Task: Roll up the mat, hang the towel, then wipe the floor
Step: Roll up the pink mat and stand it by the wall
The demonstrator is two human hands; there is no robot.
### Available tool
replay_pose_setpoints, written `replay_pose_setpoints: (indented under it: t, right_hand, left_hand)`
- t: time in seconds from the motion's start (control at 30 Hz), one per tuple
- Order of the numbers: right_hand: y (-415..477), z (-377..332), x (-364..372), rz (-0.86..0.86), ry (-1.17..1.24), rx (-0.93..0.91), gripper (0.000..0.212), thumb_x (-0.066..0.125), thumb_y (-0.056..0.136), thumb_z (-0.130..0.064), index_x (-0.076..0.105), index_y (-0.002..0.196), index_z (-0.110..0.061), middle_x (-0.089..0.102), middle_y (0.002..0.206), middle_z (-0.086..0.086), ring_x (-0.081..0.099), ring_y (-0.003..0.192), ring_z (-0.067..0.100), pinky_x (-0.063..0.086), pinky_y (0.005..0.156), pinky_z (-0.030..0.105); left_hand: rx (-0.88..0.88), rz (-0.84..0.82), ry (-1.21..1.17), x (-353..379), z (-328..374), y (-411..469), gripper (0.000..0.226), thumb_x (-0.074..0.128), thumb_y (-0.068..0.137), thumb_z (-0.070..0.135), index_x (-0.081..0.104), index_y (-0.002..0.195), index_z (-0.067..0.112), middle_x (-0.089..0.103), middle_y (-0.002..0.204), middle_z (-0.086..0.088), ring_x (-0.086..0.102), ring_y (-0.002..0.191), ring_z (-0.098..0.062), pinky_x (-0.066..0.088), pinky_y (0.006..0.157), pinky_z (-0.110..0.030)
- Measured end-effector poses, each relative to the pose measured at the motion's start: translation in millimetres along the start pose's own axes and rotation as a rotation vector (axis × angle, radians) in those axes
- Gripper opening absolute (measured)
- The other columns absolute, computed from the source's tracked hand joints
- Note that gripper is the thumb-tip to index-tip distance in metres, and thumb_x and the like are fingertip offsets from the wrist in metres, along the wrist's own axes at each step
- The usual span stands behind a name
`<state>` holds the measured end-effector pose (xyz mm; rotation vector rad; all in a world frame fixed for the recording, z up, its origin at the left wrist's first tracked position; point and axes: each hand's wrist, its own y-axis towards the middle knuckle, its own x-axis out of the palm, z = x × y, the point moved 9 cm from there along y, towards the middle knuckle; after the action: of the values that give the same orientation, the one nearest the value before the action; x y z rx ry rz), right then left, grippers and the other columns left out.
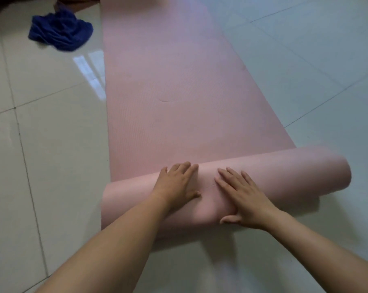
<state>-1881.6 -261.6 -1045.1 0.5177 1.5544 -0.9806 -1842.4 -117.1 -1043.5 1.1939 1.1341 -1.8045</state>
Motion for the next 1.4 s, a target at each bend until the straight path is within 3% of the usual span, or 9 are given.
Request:
replay_pose_setpoints:
  t: [0.1,0.33,0.43,0.5,0.67,0.87,1.0,1.2,1.4]
  right_hand:
    - [-1.6,1.1,-10.0,-0.013,-0.02,0.027,0.116,0.063,0.049,-0.078,0.034,0.139,-0.012,0.039,0.145,0.013,0.036,0.134,0.03,0.028,0.101,0.05]
    - [2.2,6.4,-15.3,0.103,-0.015,0.109,0.095,0.055,0.065,-0.067,0.033,0.139,-0.011,0.039,0.146,0.01,0.024,0.134,0.024,0.035,0.101,0.052]
    - [15.4,16.0,-24.8,0.184,0.016,0.12,0.092,0.064,0.067,-0.059,0.032,0.138,-0.01,0.041,0.144,0.011,0.024,0.133,0.023,0.022,0.109,0.045]
    - [27.8,23.3,-33.4,0.211,0.026,0.127,0.082,0.05,0.074,-0.059,0.034,0.137,-0.009,0.044,0.142,0.012,0.026,0.132,0.023,0.016,0.105,0.042]
    - [62.1,41.0,-50.3,0.193,0.043,0.12,0.08,0.034,0.074,-0.062,0.045,0.13,-0.006,0.056,0.13,0.013,0.055,0.118,0.03,0.045,0.093,0.052]
    - [108.2,62.7,-79.1,0.225,0.236,0.016,0.081,0.066,0.078,-0.048,0.037,0.14,-0.006,0.037,0.146,0.013,0.037,0.133,0.029,0.028,0.108,0.044]
    - [134.6,80.0,-91.9,0.226,0.39,0.011,0.08,0.066,0.077,-0.051,0.034,0.141,-0.015,0.035,0.146,0.004,0.037,0.131,0.025,0.033,0.103,0.037]
    - [150.6,76.4,-94.4,0.201,0.48,-0.045,0.045,0.063,0.08,-0.049,0.059,0.114,-0.02,0.056,0.124,0.0,0.052,0.112,0.024,0.044,0.087,0.033]
    - [144.0,69.8,-96.4,0.301,0.425,-0.064,0.038,0.062,0.083,-0.042,0.065,0.102,-0.009,0.063,0.113,0.01,0.058,0.102,0.031,0.048,0.084,0.038]
  left_hand:
    - [0.062,-0.024,-0.016,-8.1,1.6,10.5,0.078,0.049,0.085,0.059,0.016,0.146,0.025,0.024,0.152,-0.001,0.029,0.136,-0.024,0.032,0.106,-0.043]
    - [0.094,0.02,-0.079,-20.8,-4.4,27.0,0.069,0.047,0.088,0.055,0.022,0.144,0.024,0.03,0.149,-0.001,0.036,0.132,-0.025,0.035,0.104,-0.042]
    - [0.115,0.089,-0.081,-35.0,-8.9,24.7,0.061,0.039,0.091,0.053,0.027,0.143,0.023,0.034,0.147,-0.003,0.039,0.129,-0.026,0.036,0.102,-0.041]
    - [0.092,0.117,-0.057,-41.6,-12.4,21.6,0.058,0.034,0.093,0.052,0.028,0.142,0.021,0.035,0.146,-0.004,0.039,0.128,-0.027,0.036,0.1,-0.042]
    - [0.022,0.164,-0.013,-58.2,-15.6,21.1,0.058,0.034,0.092,0.053,0.03,0.14,0.02,0.036,0.144,-0.005,0.037,0.128,-0.026,0.034,0.101,-0.042]
    - [-0.096,0.127,0.096,-58.2,-16.9,27.6,0.076,0.04,0.086,0.062,0.018,0.146,0.021,0.019,0.153,-0.003,0.02,0.139,-0.022,0.019,0.111,-0.047]
    - [-0.21,0.093,0.125,-54.4,-24.2,35.4,0.075,0.035,0.089,0.061,0.011,0.148,0.024,0.009,0.157,0.001,0.008,0.143,-0.018,0.009,0.114,-0.047]
    - [-0.245,0.022,0.107,-52.0,-30.8,40.2,0.071,0.032,0.092,0.058,0.006,0.149,0.026,0.003,0.159,0.004,0.002,0.145,-0.016,0.005,0.115,-0.047]
    - [-0.227,0.077,0.075,-51.8,-48.2,61.7,0.066,0.028,0.094,0.056,0.008,0.149,0.026,0.008,0.158,0.004,0.005,0.145,-0.015,0.005,0.115,-0.046]
